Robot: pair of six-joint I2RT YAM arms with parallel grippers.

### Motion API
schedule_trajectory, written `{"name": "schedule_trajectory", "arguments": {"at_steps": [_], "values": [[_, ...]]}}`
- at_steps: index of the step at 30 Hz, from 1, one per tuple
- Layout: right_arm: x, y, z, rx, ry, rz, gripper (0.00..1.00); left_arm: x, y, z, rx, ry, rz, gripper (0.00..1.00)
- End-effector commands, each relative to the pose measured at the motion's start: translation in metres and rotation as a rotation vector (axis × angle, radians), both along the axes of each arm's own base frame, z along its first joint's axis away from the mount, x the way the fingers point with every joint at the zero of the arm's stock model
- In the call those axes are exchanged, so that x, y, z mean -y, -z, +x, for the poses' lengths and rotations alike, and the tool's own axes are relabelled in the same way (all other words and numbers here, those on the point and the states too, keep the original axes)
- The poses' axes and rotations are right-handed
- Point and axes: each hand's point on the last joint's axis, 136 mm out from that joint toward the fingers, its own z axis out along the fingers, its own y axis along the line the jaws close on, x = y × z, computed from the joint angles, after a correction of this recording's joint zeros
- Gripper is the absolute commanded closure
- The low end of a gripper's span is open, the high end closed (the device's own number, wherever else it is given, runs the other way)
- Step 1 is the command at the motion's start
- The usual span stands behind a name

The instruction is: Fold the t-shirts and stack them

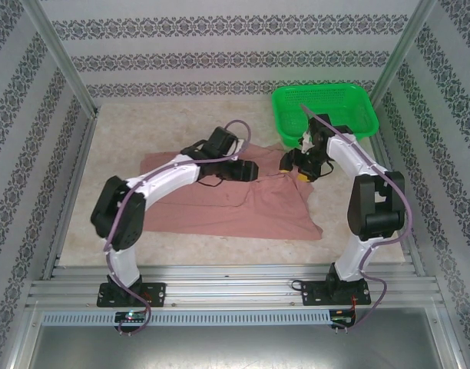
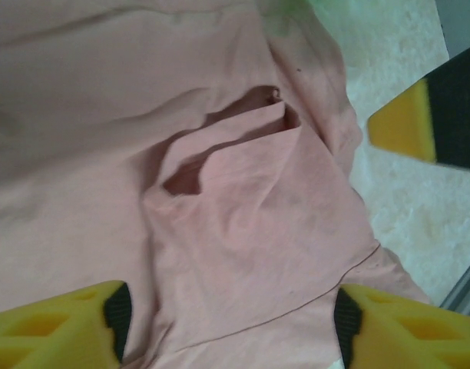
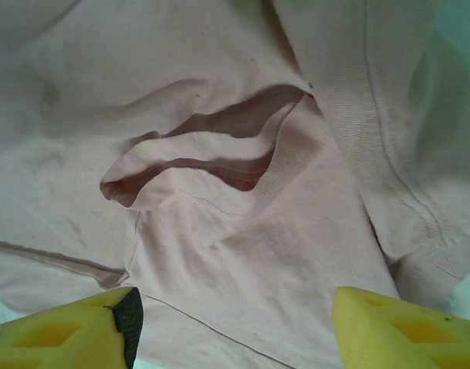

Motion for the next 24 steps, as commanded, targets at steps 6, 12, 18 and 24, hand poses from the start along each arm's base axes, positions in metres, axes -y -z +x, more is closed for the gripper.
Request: {"name": "schedule_trajectory", "arguments": {"at_steps": [6,12,18,24], "values": [[-0.007,0.015,-0.002,-0.031,0.007,0.060,0.35,0.020,0.041,-0.001,-0.099,0.064,0.104,0.47],[-0.013,0.027,-0.007,-0.053,0.012,0.075,0.37,0.007,0.065,0.011,-0.113,0.022,0.218,0.51],[-0.016,0.033,-0.007,-0.065,0.009,0.075,0.38,0.012,0.081,0.019,-0.133,0.017,0.244,0.52],[-0.023,0.035,-0.005,-0.064,-0.001,0.080,0.38,0.016,0.097,0.025,-0.157,0.022,0.267,0.57]]}}
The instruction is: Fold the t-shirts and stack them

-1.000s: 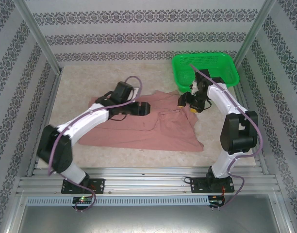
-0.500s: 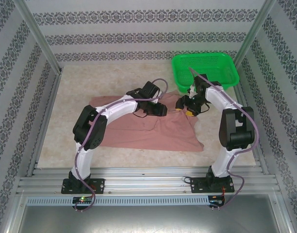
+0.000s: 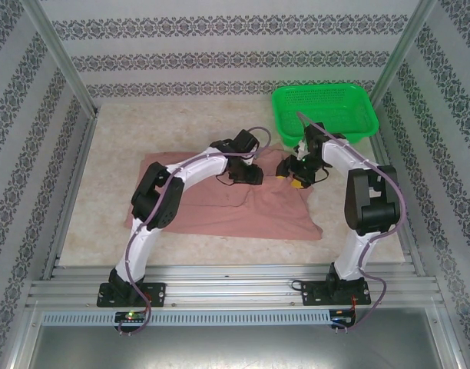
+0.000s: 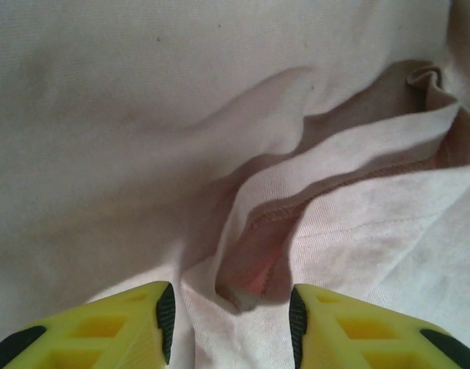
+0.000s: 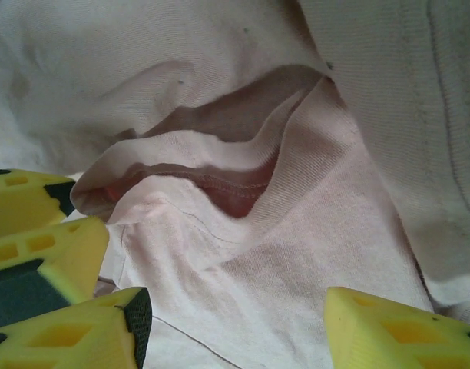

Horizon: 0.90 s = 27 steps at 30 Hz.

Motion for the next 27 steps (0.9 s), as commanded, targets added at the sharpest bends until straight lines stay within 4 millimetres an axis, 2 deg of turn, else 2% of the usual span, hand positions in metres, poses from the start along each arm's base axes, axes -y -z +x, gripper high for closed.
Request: {"name": "schedule_trajectory", "arguments": {"at_steps": [1,3,7,9,16,23,27], "values": [[-0.009,0.004,0.000,-0.017,-0.003,0.018,0.38,0.001,0.012,-0.002,-0.021,0.027,0.041,0.59],[-0.011,0.007,-0.001,-0.023,-0.003,0.021,0.38,0.003,0.016,0.000,-0.029,0.028,0.043,0.66],[-0.012,0.011,-0.001,-0.030,0.000,0.016,0.39,-0.005,0.020,0.005,-0.037,0.010,0.074,0.93],[-0.012,0.013,-0.001,-0.031,-0.001,0.008,0.39,-0.010,0.017,0.010,-0.038,-0.008,0.068,0.99],[-0.007,0.027,0.004,-0.040,0.025,-0.030,0.40,-0.016,0.013,0.018,-0.027,-0.017,0.050,1.00],[-0.005,0.036,0.018,-0.028,0.064,-0.038,0.41,-0.030,0.016,0.024,-0.029,-0.062,0.055,1.00],[-0.002,0.042,0.020,-0.035,0.074,-0.060,0.41,-0.030,0.016,0.027,-0.025,-0.071,0.049,0.89]]}}
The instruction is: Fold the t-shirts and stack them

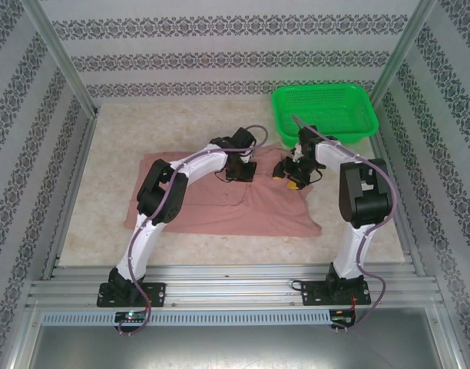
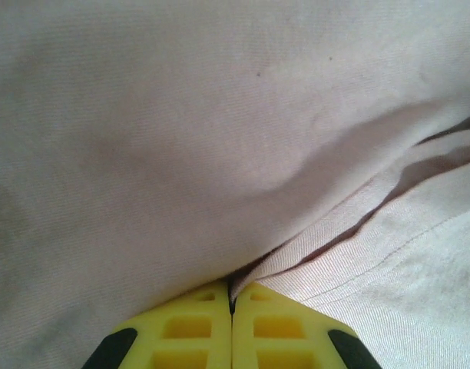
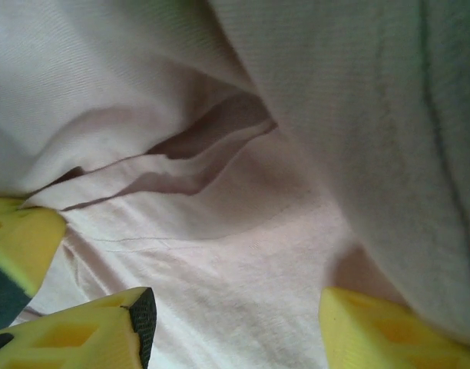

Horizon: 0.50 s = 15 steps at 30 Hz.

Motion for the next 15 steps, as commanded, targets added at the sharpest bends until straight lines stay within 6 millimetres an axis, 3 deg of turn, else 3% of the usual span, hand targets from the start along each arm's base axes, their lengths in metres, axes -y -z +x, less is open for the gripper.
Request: {"name": "schedule_trajectory", "arguments": {"at_steps": [1,5,7,10,13,15], "values": [[0.003,0.005,0.005,0.001,0.019,-0.034,0.41,-0.010,-0.007,0.006,0.011,-0.033,0.002,0.84],[0.008,-0.006,0.011,0.040,0.032,-0.042,0.41,-0.012,-0.032,0.014,0.073,-0.049,-0.014,0.63],[0.012,-0.020,0.013,0.086,0.031,-0.053,0.41,-0.015,-0.052,0.019,0.114,-0.067,-0.037,0.46],[0.018,-0.056,0.011,0.182,0.019,-0.044,0.39,-0.025,-0.099,0.023,0.195,-0.107,-0.084,0.41],[0.039,-0.102,-0.003,0.297,0.023,-0.081,0.30,-0.053,-0.165,0.020,0.333,-0.184,-0.132,0.28],[0.061,-0.124,-0.018,0.354,0.061,-0.080,0.23,-0.095,-0.198,0.015,0.408,-0.302,-0.189,0.15]]}}
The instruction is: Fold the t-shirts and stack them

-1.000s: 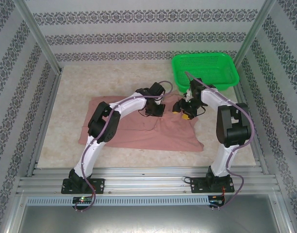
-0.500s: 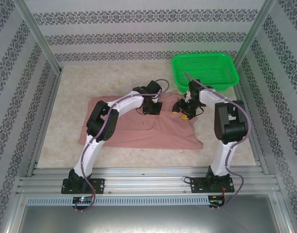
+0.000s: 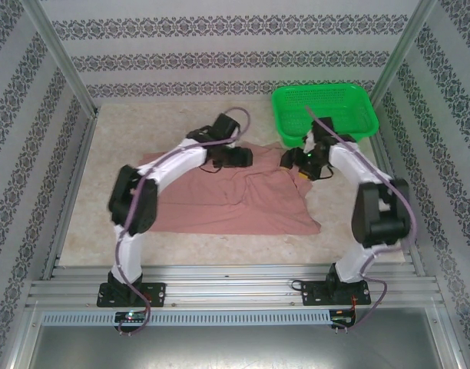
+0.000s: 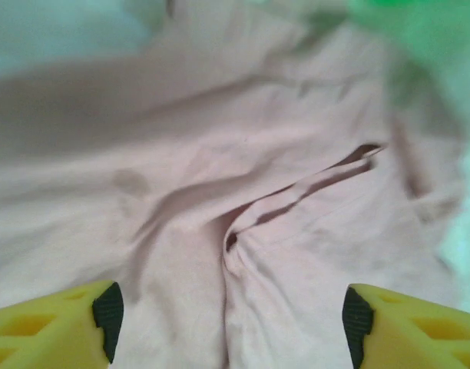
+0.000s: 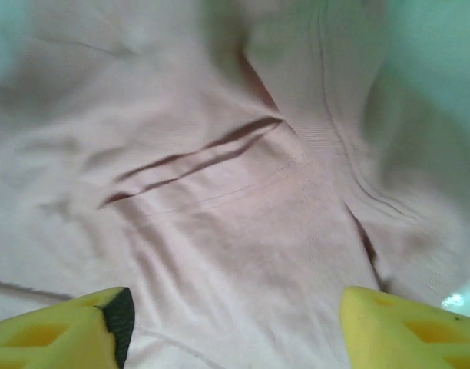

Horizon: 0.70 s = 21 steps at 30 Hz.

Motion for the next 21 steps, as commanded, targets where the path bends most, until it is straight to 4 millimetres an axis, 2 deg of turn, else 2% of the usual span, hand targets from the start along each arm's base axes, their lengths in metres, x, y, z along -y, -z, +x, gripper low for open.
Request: {"name": "schedule_trajectory", "arguments": {"at_steps": [1,3,6,9,13,18,21], "values": [[0.040,-0.041,-0.026,0.107,0.040,-0.038,0.20,-0.067,-0.093,0.008,0.211,-0.211,-0.137,0.11],[0.062,-0.048,-0.040,0.133,0.078,-0.032,0.12,-0.121,-0.099,0.001,0.207,-0.331,-0.181,0.07],[0.086,-0.044,-0.051,0.141,0.151,-0.014,0.07,-0.187,-0.090,-0.018,0.201,-0.444,-0.128,0.03],[0.101,-0.039,-0.053,0.165,0.217,0.001,0.05,-0.235,-0.077,-0.032,0.200,-0.523,-0.114,0.00],[0.112,-0.023,-0.050,0.191,0.247,-0.011,0.02,-0.279,-0.048,-0.045,0.154,-0.593,-0.085,0.00],[0.116,0.002,-0.037,0.194,0.263,0.038,0.02,-0.313,-0.006,-0.048,0.098,-0.632,-0.108,0.00],[0.107,0.012,-0.024,0.195,0.244,0.155,0.03,-0.325,0.010,-0.046,0.064,-0.640,-0.145,0.00]]}}
